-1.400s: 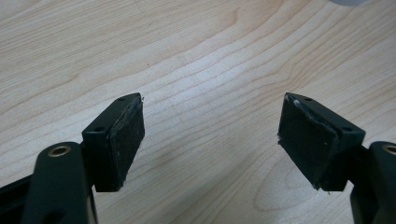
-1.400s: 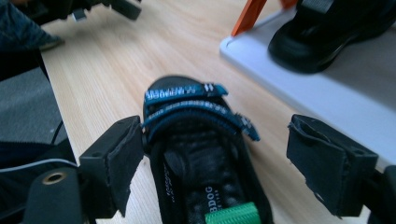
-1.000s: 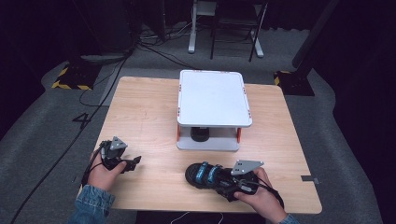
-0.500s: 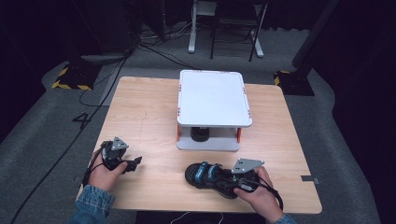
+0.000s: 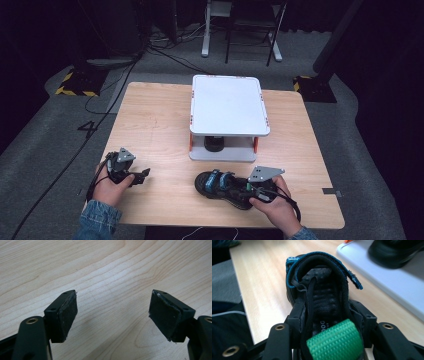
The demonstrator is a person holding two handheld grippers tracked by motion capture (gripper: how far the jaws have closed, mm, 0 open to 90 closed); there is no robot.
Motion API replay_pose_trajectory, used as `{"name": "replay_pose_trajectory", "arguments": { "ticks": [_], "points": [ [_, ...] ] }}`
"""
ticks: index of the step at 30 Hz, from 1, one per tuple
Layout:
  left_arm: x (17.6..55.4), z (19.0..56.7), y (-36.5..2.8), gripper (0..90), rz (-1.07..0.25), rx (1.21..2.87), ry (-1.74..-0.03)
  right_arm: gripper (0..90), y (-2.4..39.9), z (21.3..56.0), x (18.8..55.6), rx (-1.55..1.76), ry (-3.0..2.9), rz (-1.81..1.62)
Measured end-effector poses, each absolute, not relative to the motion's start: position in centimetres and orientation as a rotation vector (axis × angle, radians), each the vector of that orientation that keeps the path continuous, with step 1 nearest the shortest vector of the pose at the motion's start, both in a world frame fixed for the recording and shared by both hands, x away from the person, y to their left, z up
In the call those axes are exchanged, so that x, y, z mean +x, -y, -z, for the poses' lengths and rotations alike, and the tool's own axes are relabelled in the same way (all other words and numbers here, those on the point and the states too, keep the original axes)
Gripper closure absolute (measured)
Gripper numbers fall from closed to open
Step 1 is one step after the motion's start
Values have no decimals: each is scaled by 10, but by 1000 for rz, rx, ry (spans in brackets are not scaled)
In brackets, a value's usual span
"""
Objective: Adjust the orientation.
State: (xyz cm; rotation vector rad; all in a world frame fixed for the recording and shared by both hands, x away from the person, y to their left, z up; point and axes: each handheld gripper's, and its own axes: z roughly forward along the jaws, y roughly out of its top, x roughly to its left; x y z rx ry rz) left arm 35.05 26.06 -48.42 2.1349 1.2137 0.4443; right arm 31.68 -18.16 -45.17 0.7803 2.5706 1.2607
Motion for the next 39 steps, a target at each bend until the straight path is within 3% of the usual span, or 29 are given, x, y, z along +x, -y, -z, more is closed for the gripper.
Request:
{"name": "replay_pose_trajectory", "arguments": {
  "ticks": [8, 19, 23, 34, 39],
  "points": [
    [352, 484, -258, 233, -445, 2140, -1190, 524, 206, 443, 330, 1029, -2307, -1208],
    [352, 484, -257, 233, -445, 2148, -1187, 508, 205, 460, 347, 1228, -2112, -1060],
    [352, 484, -258, 233, -445, 2147, -1186, 454, 201, 462, 347, 1252, -2090, -1062],
    [356, 485, -255, 233, -435, 2142, -1176, 175, 214, 465, 338, 1173, -2145, -1245],
    [358, 483, -253, 232, -435, 2140, -1174, 197, 241, 444, 321, 1084, -2143, -1285]
  ]
}}
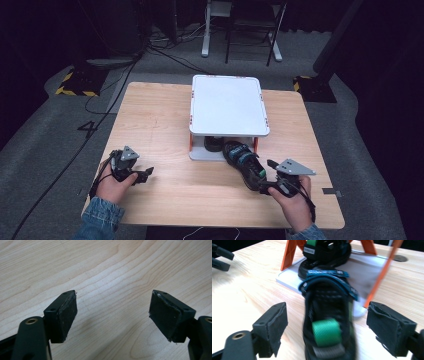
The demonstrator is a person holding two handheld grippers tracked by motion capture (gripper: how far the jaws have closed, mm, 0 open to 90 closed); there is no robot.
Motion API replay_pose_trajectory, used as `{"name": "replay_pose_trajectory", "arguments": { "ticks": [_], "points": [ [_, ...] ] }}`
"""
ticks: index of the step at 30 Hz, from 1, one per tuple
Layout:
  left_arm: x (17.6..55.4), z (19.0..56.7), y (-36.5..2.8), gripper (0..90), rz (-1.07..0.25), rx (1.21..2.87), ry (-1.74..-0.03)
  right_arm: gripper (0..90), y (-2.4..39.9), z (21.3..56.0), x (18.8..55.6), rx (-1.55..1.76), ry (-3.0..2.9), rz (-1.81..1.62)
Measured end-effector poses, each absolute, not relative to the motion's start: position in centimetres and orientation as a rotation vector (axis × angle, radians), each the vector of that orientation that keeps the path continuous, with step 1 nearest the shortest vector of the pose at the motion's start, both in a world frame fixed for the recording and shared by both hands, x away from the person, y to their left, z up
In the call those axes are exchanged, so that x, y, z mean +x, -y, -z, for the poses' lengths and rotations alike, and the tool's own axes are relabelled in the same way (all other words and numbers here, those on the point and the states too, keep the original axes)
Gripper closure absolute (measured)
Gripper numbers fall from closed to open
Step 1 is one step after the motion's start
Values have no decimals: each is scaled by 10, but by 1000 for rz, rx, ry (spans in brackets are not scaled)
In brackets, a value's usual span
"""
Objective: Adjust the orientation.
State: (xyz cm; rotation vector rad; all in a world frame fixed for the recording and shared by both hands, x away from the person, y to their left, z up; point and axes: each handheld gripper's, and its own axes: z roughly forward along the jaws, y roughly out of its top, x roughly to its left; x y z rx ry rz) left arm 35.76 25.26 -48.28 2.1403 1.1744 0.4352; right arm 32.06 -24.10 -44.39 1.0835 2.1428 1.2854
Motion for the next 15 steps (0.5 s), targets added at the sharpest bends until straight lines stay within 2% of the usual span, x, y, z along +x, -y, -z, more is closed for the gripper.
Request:
{"name": "replay_pose_trajectory", "arguments": {
  "ticks": [3, 7, 15],
  "points": [
    [359, 483, -251, 232, -433, 2147, -1165, 281, 257, 448, 311, 1104, -2190, -1279],
    [361, 484, -249, 232, -419, 2148, -1172, 269, 262, 466, 301, 1058, -2289, -1167],
    [362, 485, -247, 231, -417, 2160, -1164, 256, 253, 492, 314, 1094, -2386, -1089]
  ]
}}
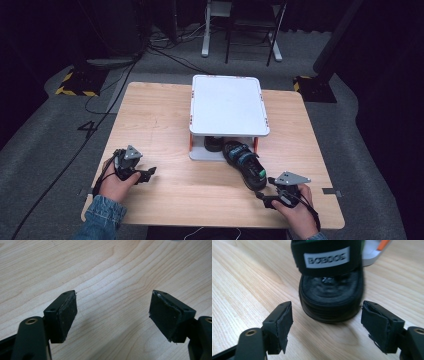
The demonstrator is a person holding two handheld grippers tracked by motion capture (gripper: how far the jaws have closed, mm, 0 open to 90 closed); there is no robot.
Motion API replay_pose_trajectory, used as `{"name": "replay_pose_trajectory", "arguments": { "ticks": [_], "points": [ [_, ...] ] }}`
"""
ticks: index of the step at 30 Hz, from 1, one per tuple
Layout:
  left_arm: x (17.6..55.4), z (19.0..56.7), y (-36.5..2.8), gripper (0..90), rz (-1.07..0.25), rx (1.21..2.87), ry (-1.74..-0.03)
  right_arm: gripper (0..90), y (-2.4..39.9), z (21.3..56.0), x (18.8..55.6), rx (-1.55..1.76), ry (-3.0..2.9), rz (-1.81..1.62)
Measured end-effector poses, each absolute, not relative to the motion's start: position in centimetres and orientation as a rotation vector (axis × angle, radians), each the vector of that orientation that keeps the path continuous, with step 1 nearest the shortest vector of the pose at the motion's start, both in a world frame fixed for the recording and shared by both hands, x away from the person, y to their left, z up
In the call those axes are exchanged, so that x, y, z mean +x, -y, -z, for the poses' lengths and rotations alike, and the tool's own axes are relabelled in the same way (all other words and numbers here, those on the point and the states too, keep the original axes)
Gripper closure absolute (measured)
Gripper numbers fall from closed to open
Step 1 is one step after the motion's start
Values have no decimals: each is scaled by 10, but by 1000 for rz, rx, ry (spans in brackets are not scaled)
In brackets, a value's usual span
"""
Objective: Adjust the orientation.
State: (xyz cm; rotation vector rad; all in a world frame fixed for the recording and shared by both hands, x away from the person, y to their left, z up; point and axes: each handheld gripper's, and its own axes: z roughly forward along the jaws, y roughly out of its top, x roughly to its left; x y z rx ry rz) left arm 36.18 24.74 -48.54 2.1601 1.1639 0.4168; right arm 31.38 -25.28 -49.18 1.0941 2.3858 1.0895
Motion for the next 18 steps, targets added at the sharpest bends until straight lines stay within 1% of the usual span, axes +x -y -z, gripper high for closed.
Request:
{"name": "replay_pose_trajectory", "arguments": {
  "ticks": [2, 4, 8, 11, 18],
  "points": [
    [362, 486, -247, 232, -412, 2159, -1162, 259, 250, 494, 316, 1089, -2376, -1058],
    [361, 486, -247, 232, -408, 2159, -1163, 298, 249, 494, 318, 1101, -2368, -1023],
    [360, 486, -249, 233, -408, 2156, -1170, 320, 248, 491, 314, 1146, -2371, -1039],
    [360, 486, -248, 233, -409, 2161, -1167, 364, 245, 488, 308, 1152, -2403, -1059],
    [360, 486, -247, 233, -412, 2165, -1165, 366, 225, 486, 305, 1142, -2491, -1086]
  ]
}}
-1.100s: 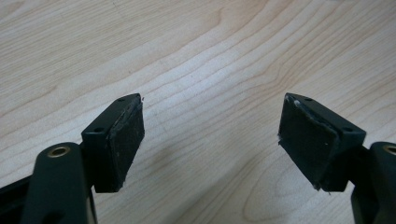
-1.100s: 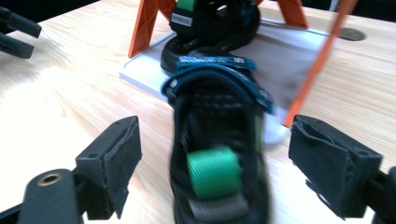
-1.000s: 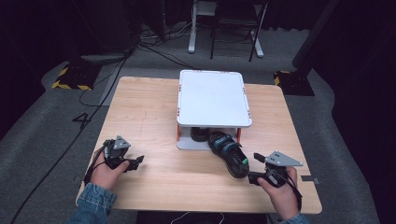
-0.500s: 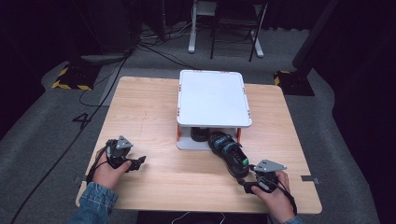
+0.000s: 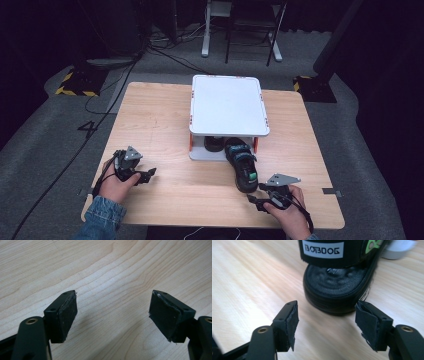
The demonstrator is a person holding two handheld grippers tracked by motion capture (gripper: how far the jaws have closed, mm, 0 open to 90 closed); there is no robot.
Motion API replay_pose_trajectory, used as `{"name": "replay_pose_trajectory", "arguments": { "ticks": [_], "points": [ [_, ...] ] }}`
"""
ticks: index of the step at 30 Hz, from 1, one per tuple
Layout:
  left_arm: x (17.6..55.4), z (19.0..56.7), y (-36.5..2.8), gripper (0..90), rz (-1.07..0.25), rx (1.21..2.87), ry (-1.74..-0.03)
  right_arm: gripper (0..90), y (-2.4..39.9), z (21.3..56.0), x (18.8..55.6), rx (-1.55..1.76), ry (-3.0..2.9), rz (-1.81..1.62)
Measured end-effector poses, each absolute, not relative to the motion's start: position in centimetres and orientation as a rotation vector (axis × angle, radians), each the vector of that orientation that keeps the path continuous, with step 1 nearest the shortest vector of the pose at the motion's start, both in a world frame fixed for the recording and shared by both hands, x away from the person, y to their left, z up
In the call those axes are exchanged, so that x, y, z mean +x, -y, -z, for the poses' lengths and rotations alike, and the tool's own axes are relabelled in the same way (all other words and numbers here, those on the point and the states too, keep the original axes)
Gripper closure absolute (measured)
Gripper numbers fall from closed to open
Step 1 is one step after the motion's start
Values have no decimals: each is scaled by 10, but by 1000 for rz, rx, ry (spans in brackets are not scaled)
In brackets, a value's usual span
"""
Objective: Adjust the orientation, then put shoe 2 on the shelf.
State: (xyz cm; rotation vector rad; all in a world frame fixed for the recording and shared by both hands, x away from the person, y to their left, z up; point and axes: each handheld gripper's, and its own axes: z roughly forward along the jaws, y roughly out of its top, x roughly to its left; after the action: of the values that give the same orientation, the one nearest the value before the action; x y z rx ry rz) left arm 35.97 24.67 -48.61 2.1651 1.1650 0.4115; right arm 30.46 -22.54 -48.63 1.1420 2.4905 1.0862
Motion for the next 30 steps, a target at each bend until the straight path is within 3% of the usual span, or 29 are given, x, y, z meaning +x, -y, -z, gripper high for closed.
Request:
{"name": "replay_pose_trajectory", "arguments": {
  "ticks": [14, 22, 30],
  "points": [
    [362, 484, -247, 232, -418, 2150, -1160, 349, 221, 487, 300, 1074, -2409, -1125],
    [370, 483, -241, 232, -416, 2156, -1147, 229, 227, 488, 295, 1097, -2297, -1123],
    [373, 484, -237, 231, -424, 2162, -1138, 318, 217, 498, 294, 1036, -2360, -1081]
  ]
}}
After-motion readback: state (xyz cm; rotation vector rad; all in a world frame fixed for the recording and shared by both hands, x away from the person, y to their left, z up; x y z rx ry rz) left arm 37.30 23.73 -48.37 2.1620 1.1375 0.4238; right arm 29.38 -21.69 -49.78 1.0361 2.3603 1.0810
